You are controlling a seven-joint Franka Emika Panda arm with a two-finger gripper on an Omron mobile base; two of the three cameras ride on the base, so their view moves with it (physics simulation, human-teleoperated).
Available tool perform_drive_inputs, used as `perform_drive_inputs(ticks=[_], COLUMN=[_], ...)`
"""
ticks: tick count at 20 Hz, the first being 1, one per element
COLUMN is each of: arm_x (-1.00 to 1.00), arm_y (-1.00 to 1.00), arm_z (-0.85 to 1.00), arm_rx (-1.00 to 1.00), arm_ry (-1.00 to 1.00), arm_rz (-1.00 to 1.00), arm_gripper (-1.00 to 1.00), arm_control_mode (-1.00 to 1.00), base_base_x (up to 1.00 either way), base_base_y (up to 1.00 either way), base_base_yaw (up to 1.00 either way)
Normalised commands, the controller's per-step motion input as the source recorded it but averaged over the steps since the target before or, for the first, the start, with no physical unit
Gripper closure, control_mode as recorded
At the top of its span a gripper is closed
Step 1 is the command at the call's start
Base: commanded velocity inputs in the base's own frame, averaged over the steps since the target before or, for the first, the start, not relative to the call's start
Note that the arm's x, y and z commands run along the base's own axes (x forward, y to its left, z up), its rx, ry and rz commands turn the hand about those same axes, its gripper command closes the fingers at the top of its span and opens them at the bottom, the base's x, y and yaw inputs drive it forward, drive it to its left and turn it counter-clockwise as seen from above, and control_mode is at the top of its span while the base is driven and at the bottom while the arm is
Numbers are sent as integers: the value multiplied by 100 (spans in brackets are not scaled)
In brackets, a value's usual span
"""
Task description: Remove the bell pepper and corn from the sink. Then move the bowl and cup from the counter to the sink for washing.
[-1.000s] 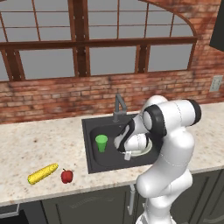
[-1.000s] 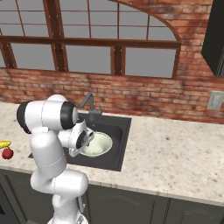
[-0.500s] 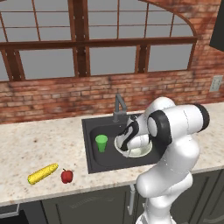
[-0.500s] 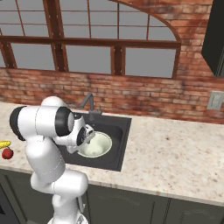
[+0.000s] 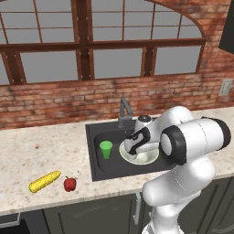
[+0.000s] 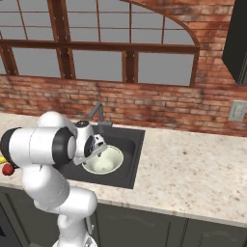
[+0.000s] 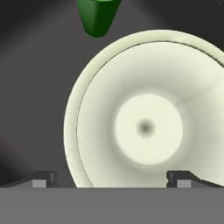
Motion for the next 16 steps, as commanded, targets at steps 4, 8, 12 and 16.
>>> perform_drive_inputs(ticks=[4,8,12,16], arm_x=[-10,-13,-13,-13], arm_y=[-8,-7,-6,-6], arm_z=[27,26,25,24], arm_rx=[2,3,3,3], arm_ry=[0,0,0,0], arm_rz=[-18,-20,-20,-21], arm_gripper=[-100,-100,-100,-100], arm_control_mode=[-100,-100,-100,-100], base_base_x=[0,0,0,0], base_base_y=[0,0,0,0], base_base_yaw=[0,0,0,0])
